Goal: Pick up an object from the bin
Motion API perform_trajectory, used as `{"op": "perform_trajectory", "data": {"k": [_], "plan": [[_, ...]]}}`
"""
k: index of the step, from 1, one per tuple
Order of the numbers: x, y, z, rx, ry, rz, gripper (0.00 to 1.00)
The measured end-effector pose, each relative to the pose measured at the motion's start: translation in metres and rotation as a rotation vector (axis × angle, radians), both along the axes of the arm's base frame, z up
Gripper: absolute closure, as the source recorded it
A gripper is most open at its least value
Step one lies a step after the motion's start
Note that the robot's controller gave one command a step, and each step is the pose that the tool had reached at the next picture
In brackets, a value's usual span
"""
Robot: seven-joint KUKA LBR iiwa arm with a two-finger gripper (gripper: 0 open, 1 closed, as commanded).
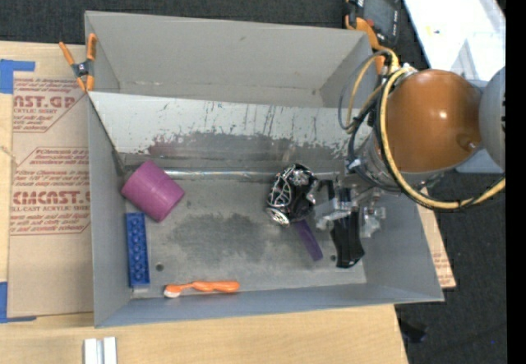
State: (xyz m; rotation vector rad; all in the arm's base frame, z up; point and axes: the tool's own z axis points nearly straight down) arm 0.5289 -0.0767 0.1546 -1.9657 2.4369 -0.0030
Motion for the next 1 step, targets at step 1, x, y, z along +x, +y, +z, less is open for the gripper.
{"op": "perform_trajectory", "data": {"k": [1], "plan": [[-0.0004,0.0005,0.0075,0.001,0.002,0.0,1.0]]}}
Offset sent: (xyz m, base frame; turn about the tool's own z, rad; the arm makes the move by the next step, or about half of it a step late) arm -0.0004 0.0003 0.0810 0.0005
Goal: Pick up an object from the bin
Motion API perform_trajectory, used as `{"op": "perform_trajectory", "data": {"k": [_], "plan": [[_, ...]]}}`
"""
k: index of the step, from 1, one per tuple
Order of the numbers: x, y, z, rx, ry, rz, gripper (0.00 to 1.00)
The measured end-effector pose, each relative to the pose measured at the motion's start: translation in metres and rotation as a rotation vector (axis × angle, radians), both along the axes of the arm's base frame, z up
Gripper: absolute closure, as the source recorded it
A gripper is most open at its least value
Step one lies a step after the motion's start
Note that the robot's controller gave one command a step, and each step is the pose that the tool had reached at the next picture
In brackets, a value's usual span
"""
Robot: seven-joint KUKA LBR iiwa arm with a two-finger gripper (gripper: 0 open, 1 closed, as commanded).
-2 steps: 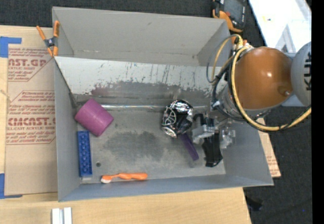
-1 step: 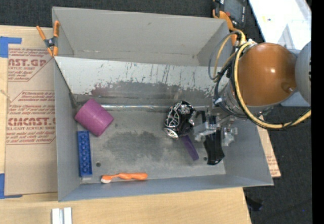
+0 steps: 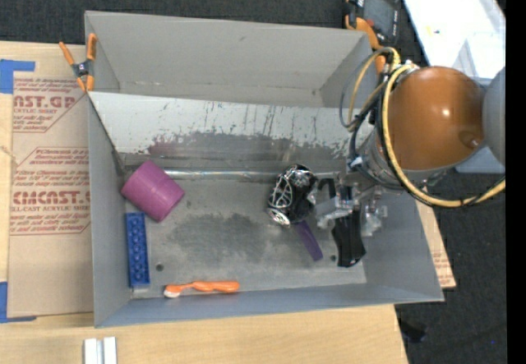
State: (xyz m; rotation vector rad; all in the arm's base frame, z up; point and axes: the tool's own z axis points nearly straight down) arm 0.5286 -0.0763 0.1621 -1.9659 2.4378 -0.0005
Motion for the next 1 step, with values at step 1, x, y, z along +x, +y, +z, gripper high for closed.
{"op": "perform_trajectory", "data": {"k": [1], "plan": [[-0.0021,0.0014,0.0339,0.004,0.01,0.0,1.0]]}}
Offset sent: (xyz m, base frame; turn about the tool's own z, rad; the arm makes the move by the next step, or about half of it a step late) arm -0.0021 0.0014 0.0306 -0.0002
